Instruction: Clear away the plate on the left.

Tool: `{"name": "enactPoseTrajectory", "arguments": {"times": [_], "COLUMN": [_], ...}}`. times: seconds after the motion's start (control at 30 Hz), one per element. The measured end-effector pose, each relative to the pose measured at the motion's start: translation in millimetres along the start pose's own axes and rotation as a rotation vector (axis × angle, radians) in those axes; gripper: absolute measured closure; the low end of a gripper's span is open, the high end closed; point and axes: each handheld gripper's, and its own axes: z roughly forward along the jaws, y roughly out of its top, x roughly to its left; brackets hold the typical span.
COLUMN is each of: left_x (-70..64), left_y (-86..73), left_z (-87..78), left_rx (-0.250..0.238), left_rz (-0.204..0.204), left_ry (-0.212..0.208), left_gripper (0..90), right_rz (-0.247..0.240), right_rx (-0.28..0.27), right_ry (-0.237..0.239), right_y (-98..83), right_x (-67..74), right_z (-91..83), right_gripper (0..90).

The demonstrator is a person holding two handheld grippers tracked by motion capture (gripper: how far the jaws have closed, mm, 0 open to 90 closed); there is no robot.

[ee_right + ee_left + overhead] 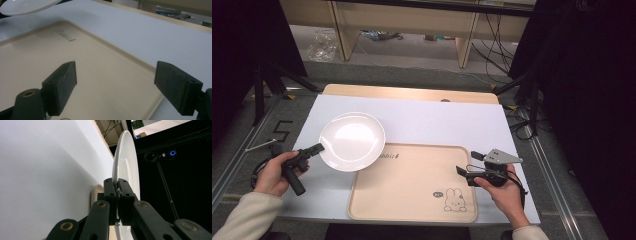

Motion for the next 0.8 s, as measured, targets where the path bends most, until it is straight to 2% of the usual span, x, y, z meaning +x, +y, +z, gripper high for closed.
{"name": "enactPoseTrajectory", "arguments": {"times": [0.8], "left_x": [-4.6], "left_y": [-4.7], "left_z": [4.7], "left_rx": [0.017], "left_rz": [0.008], "left_ry": [-0.005], "left_gripper": [86.4], "right_rz": [0.001], "right_rx": [-0.004], "right_ry": [0.000], "right_y": [-0.1], "right_x": [-0.1], "right_z": [0.3], "right_gripper": [19.0]}}
